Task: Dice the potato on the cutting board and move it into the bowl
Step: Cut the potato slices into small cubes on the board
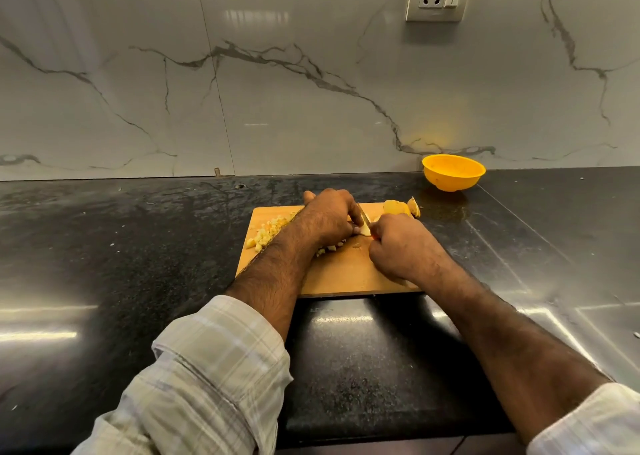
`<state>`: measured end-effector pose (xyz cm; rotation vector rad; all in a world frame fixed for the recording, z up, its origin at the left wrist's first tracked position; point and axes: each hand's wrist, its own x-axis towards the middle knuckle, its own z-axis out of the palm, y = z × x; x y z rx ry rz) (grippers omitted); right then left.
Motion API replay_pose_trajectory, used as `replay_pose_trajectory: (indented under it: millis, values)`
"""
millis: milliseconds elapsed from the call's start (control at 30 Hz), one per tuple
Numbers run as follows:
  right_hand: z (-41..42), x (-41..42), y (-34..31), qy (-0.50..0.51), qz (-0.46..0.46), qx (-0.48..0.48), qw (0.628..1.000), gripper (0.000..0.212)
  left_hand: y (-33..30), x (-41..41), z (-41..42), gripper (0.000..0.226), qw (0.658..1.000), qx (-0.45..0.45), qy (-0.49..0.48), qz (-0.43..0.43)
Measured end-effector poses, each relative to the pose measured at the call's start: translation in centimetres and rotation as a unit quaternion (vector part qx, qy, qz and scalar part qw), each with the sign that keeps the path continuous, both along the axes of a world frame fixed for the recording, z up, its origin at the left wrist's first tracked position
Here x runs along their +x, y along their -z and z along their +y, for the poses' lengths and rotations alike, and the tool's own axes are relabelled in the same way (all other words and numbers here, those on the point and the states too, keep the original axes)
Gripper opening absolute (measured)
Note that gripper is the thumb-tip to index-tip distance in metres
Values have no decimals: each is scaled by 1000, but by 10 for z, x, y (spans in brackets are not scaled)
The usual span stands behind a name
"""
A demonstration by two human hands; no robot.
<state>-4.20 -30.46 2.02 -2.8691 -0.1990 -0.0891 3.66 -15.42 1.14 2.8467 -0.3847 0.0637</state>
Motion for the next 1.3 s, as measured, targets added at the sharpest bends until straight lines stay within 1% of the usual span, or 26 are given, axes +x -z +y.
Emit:
replay_pose_trajectory:
  millis: [167,267,333,400,567,633,700,833,900,967,1100,1300]
  values:
    - [0,-6,-8,5,42,1,999,38,0,0,-2,13,1000,21,-7,-7]
    - [-7,-20,-12,-5,59,-8,998,42,2,-1,3,14,1000,-9,-11,-10]
    - [-12,-28,-17,-11,65,-18,998,41,3,0,8,12,999,-40,-16,-9]
    - [-17,-33,-21,-8,55,-23,998,38,4,-1,10,10,999,-49,-17,-8]
    - [-13,-26,-23,6,-11,-8,1000,39,0,-7,6,12,1000,-14,-16,-18]
    - [-5,-20,-17,5,-25,2,1000,40,1,-6,6,12,1000,-16,-17,-19]
    - [3,-15,-11,7,-16,-5,1000,39,2,-5,8,11,999,-27,-16,-20]
    - [11,-9,-4,-1,-8,-36,999,30,4,-2,10,7,999,-45,-8,-24]
    - [12,-5,-4,-2,-6,-37,999,29,4,-1,11,8,998,-54,-6,-22]
    - [12,-5,-6,-1,15,-33,999,32,5,-1,12,11,998,-56,-8,-17]
    - [7,-15,-11,-14,47,-43,998,39,4,-3,10,6,998,-44,-16,-32]
    - [-13,-46,-14,-33,69,-48,996,44,3,-10,8,8,998,-44,-15,-33]
